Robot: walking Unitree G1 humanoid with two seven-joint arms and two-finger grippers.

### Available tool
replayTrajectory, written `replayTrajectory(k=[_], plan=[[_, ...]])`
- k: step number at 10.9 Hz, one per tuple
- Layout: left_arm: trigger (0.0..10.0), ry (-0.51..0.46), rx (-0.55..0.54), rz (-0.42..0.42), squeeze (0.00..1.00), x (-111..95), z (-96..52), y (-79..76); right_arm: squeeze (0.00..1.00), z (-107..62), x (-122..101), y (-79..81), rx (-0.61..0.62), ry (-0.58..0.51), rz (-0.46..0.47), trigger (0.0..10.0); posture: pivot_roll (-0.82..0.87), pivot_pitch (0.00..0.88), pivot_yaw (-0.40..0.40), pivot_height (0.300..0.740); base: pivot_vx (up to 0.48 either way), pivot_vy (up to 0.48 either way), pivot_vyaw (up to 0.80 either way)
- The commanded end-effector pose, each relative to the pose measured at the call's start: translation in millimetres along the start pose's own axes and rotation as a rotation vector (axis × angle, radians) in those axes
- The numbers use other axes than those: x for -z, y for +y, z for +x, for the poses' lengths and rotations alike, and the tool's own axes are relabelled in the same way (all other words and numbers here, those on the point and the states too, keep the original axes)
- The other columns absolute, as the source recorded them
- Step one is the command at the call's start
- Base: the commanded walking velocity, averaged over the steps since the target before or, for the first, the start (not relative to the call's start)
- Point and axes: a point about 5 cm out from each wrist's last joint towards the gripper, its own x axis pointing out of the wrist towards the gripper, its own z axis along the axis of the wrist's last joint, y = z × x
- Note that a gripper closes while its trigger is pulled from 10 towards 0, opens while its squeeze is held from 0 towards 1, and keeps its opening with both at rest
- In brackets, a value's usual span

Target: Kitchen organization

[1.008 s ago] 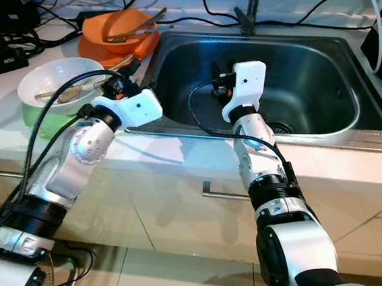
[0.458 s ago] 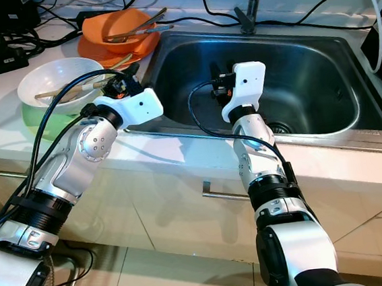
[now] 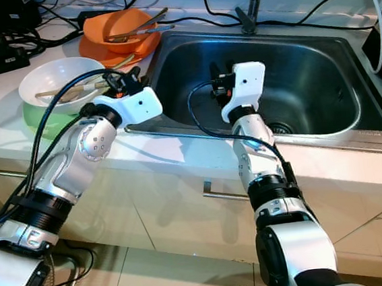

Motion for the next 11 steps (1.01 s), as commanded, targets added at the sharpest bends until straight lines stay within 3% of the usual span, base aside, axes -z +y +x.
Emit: replayTrajectory(k=[1, 3, 6, 7, 9, 10, 11], plan=[[0.0, 0.000, -0.012, 0.019, 0.00, -2, 3.6, 4.9, 0.00, 2.5, -3, 0.6, 0.011, -0.019, 0.019, 10.0, 0.09, 0.044, 0.014, 0.740, 0.000, 0.000, 0.00], [0.0, 0.026, -0.068, 0.059, 0.00, -1, 4.4, 15.9, 0.00, 2.0, -2, 0.7, 0.018, -0.016, 0.023, 10.0, 0.10, 0.032, 0.013, 0.740, 0.000, 0.000, 0.00], [0.0, -0.022, -0.112, 0.052, 0.00, -14, 4.2, 31.0, 0.00, 2.3, 0, 4.8, 0.015, -0.012, 0.035, 10.0, 0.11, 0.031, 0.013, 0.740, 0.000, 0.000, 0.00], [10.0, -0.077, -0.205, 0.069, 0.00, -27, 2.8, 45.8, 0.00, 2.3, 1, 5.5, 0.015, -0.010, 0.038, 10.0, 0.12, 0.028, 0.013, 0.740, 0.000, 0.000, 0.00], [10.0, -0.156, -0.385, 0.112, 0.00, -42, -2.2, 74.0, 0.00, 2.4, 1, 4.7, 0.019, -0.011, 0.038, 10.0, 0.12, 0.026, 0.013, 0.740, 0.000, 0.000, 0.00], [10.0, -0.238, -0.448, 0.082, 0.00, -54, -7.2, 85.4, 0.00, 1.9, 1, 3.6, 0.024, -0.011, 0.037, 10.0, 0.12, 0.024, 0.014, 0.740, 0.000, 0.000, 0.00], [10.0, -0.277, -0.467, 0.013, 0.00, -58, -9.4, 86.8, 0.00, 1.5, 2, 3.2, 0.027, -0.009, 0.037, 10.0, 0.12, 0.024, 0.014, 0.740, 0.000, 0.000, 0.00]])
